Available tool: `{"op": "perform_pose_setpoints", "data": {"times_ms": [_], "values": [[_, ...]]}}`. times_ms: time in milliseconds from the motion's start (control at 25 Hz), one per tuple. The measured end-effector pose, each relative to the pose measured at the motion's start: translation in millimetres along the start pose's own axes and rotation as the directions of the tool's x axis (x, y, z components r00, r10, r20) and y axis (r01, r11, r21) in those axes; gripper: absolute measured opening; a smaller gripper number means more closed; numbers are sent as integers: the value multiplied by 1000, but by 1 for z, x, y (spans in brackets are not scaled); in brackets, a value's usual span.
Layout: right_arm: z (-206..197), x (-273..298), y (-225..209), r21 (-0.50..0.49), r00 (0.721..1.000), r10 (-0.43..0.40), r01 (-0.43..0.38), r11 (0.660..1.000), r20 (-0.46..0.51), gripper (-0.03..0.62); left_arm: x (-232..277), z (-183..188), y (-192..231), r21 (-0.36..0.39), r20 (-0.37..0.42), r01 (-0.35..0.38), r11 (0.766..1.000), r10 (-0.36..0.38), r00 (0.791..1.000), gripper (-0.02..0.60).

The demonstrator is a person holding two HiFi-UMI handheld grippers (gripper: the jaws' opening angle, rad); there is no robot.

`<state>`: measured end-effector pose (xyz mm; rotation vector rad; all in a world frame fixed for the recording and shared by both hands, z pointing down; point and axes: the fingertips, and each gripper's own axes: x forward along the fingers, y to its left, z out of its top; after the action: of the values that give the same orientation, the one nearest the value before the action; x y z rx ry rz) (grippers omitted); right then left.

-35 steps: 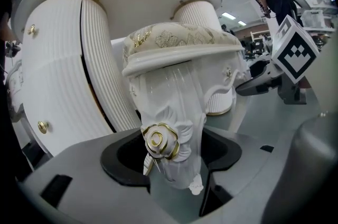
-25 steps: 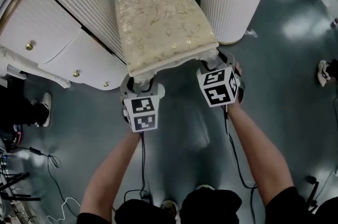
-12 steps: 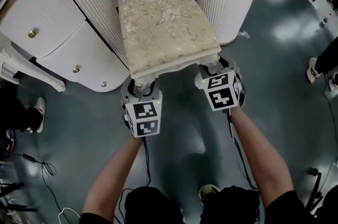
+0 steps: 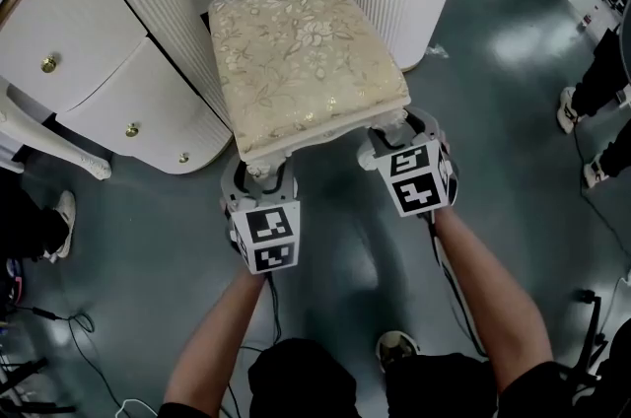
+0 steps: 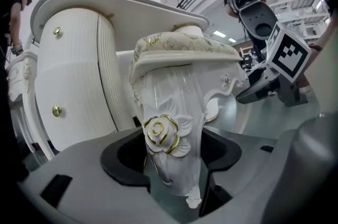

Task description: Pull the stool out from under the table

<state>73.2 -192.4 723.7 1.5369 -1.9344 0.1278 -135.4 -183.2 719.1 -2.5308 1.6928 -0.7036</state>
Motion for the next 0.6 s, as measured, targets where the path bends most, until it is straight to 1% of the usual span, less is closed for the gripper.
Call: {"op": "perform_pose_setpoints", "data": {"times_ms": [160,400,600], "values": [[0,-1,1,1,1000,5,-5,1000,-8,261,1,2,2,-6,19,3,1000,-3,1000,287],[-1,-4,0,4,1000,9,-9,1000,-20,261,-1,-1,-1,-11,-12,19,1000,-20,1000,287],[0,6,1,-7,1000,15,-15,1000,-1,261,4,0,3,1,13,-5,1000,5,1000,287]]}}
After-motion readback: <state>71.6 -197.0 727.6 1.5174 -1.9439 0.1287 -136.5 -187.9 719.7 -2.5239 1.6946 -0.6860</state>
